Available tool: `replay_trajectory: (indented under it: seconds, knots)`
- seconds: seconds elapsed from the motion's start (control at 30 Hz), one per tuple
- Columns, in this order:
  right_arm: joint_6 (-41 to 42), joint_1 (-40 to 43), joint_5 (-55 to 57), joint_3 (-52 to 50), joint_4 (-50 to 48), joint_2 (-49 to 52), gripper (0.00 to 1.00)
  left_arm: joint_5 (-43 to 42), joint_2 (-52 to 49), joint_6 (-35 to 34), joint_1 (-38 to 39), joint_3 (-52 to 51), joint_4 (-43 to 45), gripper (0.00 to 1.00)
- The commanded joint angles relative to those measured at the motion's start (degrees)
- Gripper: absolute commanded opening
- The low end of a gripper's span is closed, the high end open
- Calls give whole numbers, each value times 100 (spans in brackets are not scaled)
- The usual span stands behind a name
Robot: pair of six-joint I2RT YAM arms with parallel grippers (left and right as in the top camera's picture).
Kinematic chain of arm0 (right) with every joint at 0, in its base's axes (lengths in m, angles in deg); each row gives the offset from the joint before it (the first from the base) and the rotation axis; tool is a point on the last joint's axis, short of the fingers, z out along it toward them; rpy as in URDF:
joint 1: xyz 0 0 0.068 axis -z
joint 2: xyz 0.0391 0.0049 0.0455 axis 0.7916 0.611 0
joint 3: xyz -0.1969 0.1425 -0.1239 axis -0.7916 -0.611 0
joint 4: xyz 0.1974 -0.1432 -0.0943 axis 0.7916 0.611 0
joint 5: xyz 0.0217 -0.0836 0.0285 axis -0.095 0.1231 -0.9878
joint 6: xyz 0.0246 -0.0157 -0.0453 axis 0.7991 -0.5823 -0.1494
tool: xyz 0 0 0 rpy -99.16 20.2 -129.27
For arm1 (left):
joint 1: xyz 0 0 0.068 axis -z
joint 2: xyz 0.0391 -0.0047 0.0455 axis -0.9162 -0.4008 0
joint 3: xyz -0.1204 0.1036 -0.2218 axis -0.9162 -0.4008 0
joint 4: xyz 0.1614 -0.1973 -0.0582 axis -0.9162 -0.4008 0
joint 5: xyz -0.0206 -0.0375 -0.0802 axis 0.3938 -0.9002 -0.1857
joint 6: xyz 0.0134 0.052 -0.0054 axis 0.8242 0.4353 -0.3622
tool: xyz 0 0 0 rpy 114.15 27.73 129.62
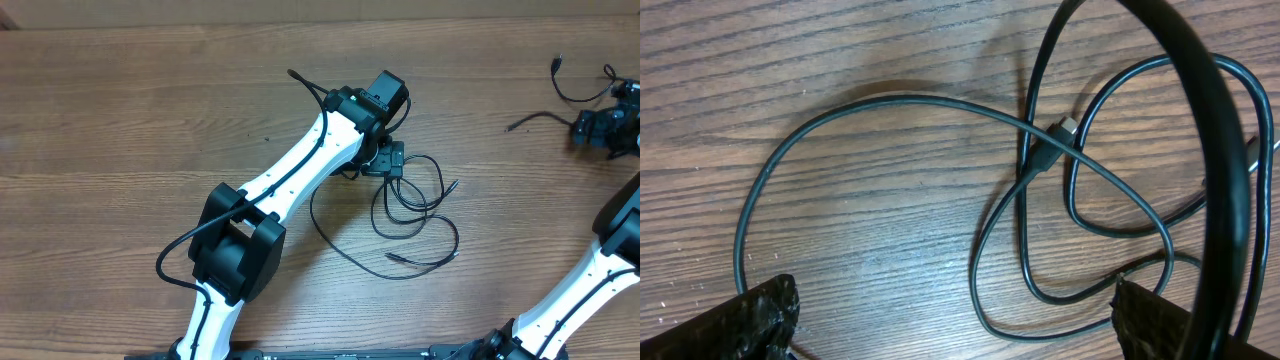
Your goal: Untangle cables
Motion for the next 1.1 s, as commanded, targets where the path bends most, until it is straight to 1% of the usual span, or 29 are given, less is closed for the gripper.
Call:
replay_trajectory:
  seconds: [0.0, 0.27, 0.53, 0.8, 1.07]
  knots:
    - [-149, 4, 662, -352, -24, 927, 100, 61, -96, -33, 11, -31, 0, 100]
    - [-144, 4, 354, -352, -581, 1268, 100, 63, -96, -33, 11, -31, 0, 100]
    - [122, 2, -70, -352, -1353, 1561, 100, 63, -96, -35, 11, -31, 0, 100]
    - [120, 4, -389, -352, -2293, 1681, 100, 63, -96, -33, 11, -31, 0, 100]
    - [118, 4, -619, -352, -2752, 2000, 100, 63, -96, -33, 11, -31, 0, 100]
